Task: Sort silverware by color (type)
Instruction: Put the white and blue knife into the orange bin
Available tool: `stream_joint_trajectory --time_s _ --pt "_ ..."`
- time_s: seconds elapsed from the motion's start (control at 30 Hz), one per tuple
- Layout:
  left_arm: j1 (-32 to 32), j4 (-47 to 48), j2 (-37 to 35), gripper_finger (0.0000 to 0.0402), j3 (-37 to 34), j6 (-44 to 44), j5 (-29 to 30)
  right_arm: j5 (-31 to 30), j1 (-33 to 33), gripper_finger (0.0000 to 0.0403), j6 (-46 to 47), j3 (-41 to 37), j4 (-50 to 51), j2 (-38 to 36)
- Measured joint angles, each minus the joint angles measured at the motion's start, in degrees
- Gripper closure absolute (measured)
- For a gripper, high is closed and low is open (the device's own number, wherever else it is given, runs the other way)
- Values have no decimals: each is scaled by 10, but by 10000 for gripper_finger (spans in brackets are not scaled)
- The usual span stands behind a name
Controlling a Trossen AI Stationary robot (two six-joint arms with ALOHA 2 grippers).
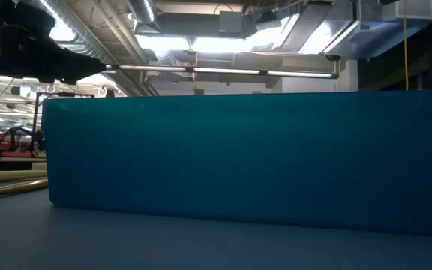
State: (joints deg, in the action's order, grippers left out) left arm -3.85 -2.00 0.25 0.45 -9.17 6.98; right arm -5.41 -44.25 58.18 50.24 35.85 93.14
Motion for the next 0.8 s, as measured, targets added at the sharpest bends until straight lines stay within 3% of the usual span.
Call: stream_joint_trajectory --time_s 0.27,0.8 --pt "0 0 0 269 0 0 0 0 0 260 0 -30 -63 -1" --pt "0 0 0 269 0 0 0 -1 0 265 0 -38 -65 -1"
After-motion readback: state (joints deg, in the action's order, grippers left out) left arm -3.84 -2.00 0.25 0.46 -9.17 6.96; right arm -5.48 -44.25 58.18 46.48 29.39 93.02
